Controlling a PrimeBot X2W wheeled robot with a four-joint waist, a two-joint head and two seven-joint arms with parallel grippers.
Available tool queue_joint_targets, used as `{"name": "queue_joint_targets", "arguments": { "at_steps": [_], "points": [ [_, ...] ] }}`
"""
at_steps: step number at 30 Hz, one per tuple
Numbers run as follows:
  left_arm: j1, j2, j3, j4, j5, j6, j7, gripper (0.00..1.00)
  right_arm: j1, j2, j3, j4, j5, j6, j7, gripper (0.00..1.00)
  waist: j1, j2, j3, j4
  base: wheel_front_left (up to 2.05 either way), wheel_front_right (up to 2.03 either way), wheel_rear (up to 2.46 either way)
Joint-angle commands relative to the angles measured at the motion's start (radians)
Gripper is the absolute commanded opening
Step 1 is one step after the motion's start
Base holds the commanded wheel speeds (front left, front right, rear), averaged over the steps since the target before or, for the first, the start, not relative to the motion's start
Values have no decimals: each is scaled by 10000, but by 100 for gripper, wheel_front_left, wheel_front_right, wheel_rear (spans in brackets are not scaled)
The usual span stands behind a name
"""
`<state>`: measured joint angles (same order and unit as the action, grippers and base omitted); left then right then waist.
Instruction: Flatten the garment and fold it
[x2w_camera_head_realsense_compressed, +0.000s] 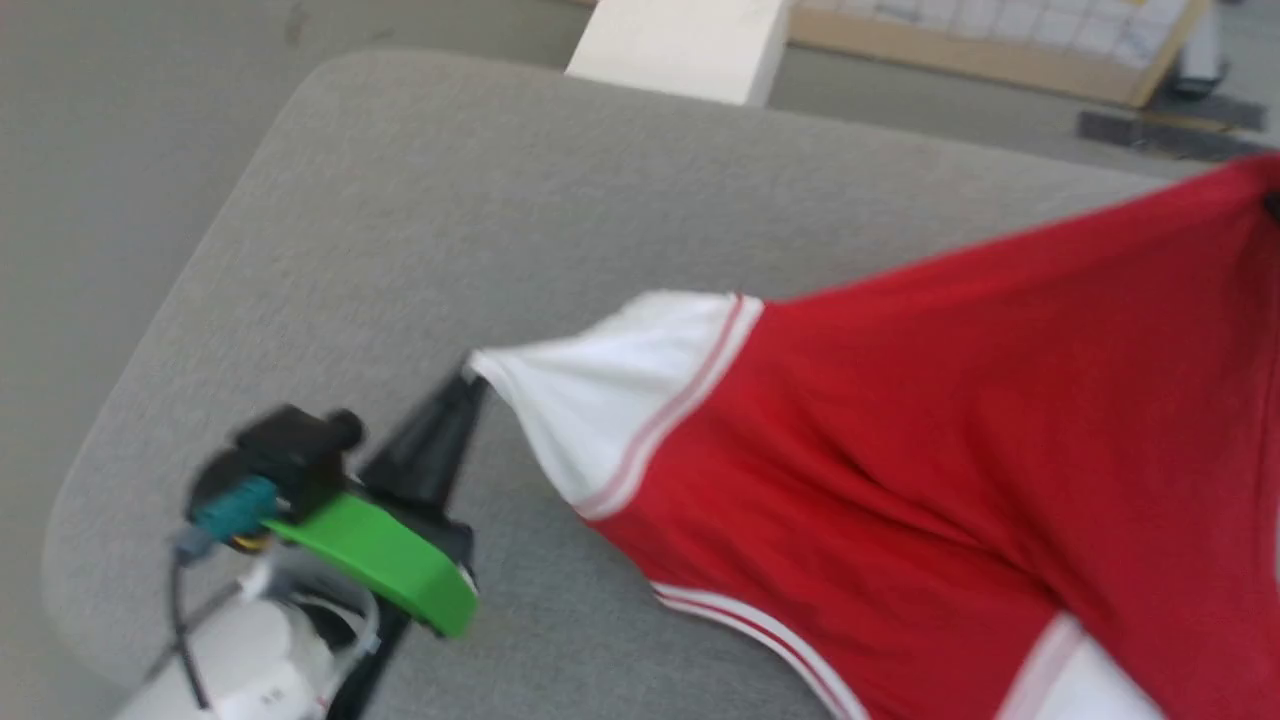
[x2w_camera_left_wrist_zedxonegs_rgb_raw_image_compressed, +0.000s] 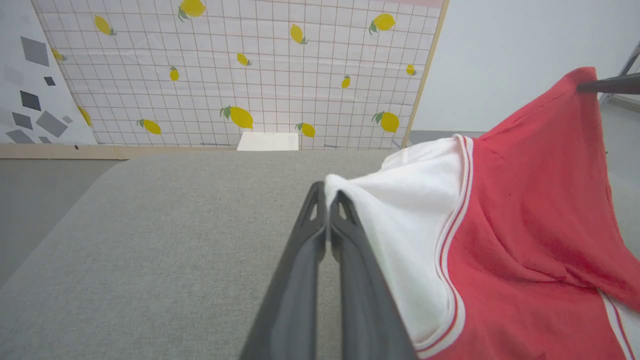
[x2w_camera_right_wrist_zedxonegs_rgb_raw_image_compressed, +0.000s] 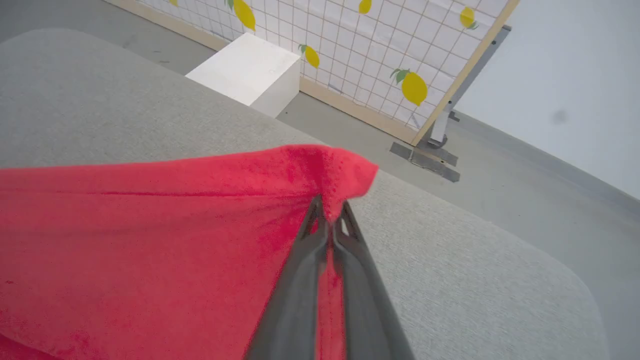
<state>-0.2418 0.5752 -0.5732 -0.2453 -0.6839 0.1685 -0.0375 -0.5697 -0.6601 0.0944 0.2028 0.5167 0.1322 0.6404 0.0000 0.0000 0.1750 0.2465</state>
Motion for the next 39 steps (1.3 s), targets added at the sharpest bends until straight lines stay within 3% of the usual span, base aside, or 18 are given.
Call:
{"name": "queue_joint_targets", "arguments": {
  "at_steps": [1, 10, 15, 20, 26, 30, 35, 39],
  "points": [
    [-290, 173, 272, -206, 73, 91, -112, 0, -123, -45, -92, -336, 121, -15, -133, 0, 0, 0, -1069, -1080, 0, 0, 0],
    [-865, 963, 2109, -1716, -72, 769, -533, 0, -56, 261, -261, -2665, 47, -15, -403, 0, 0, 0, -1790, -2373, 0, 0, 0],
    [-1362, 1373, 3124, -2551, 27, 1385, -444, 0, -116, 631, -586, -3837, -45, -15, -607, 0, 0, 0, -1705, -2886, 0, 0, 0],
    [-2300, 1954, 3705, -3007, 141, 1501, 36, 0, -376, 877, -745, -4564, -171, -15, -803, 0, 0, 0, -1372, -3256, 0, 0, 0],
    [-4315, 2410, 3761, -2639, 51, 989, 801, 0, -1344, 1046, -840, -4629, -333, -15, -873, 0, 0, 0, -400, -3528, 0, 0, 0],
    [-6140, 2523, 3492, -1598, -29, 362, 1339, 0, -2540, 1037, -830, -4049, -481, -15, -1210, 0, 0, 0, 681, -3657, 0, 0, 0],
    [-8536, 2476, 2952, 180, 361, -297, 1915, 0, -4258, 980, -616, -2596, -733, -15, -2048, 0, 0, 0, 2188, -3760, 0, 0, 0],
    [-10496, 2037, 2433, 1849, 755, -920, 1947, 0, -5690, 1029, -349, -1180, -1215, -15, -2981, 0, 0, 0, 3207, -3696, 0, 0, 0]
  ]
}}
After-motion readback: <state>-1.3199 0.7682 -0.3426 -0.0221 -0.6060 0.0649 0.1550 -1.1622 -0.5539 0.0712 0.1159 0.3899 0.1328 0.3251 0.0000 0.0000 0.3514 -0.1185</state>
